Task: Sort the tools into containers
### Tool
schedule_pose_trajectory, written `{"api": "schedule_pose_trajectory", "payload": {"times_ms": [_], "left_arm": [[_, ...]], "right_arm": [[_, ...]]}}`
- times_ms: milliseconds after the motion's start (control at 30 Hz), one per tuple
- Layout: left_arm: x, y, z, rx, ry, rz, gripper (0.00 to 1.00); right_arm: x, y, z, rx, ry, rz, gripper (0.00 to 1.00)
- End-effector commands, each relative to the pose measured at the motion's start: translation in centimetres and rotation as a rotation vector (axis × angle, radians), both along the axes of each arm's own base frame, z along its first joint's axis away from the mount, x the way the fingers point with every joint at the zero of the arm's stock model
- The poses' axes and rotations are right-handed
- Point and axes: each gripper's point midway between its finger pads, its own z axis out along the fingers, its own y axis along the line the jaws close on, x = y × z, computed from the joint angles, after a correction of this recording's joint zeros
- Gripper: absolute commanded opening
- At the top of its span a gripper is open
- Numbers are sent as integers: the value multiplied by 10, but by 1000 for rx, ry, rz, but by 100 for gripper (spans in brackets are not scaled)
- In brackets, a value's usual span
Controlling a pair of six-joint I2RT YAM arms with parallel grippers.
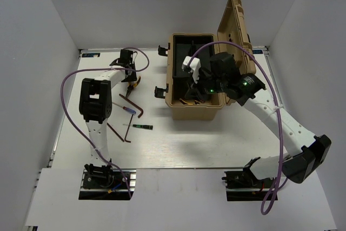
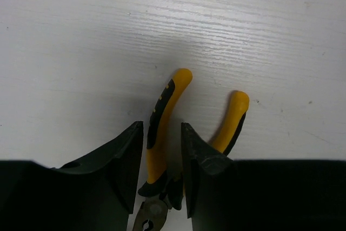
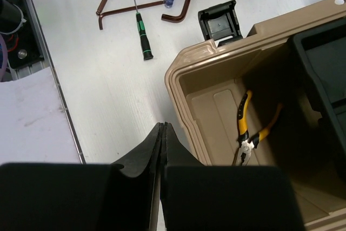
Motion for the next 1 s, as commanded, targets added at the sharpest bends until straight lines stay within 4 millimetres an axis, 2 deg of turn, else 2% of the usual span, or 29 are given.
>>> {"api": "schedule_pose_trajectory", "payload": {"times_ms": [0,33,67,200,333,467,533,633,700,767,800,867,900,933,967], "left_arm": [[-1,7,6,5,2,-5,45],[-2,12,5,7,11,4,40],[-7,13,-5,10,34,4,37],[-19,17,-21,9,85,7,35],[-19,14,-22,-7,87,-4,34],[-9,11,-6,-12,60,-17,31],[-9,11,-4,-12,68,-17,26],[-5,11,-1,-12,65,-17,9],[-3,11,11,-14,46,-17,0],[5,10,35,-20,-2,-18,0],[10,9,57,-25,-48,-18,0],[16,8,89,-38,-111,-12,0],[16,6,103,-56,-137,-10,0],[14,5,130,-73,-196,-1,0],[12,6,143,-77,-227,-2,0]], "right_arm": [[0,6,6,36,8,6,0],[-1,6,8,42,7,7,0],[0,6,7,42,11,2,0],[-4,6,9,49,20,9,0],[-5,5,10,53,17,6,0],[-5,2,11,53,6,-5,0],[-6,2,11,55,4,-3,0],[-5,-1,11,53,2,-12,0],[-6,-1,12,55,-3,-13,0],[-5,-2,12,56,-3,-15,0],[-7,-2,11,54,0,-13,0],[-7,-2,10,54,4,-10,15],[-7,-2,10,53,1,-8,15],[-7,-2,10,52,1,-7,15],[-8,-1,8,51,5,-6,15]]}}
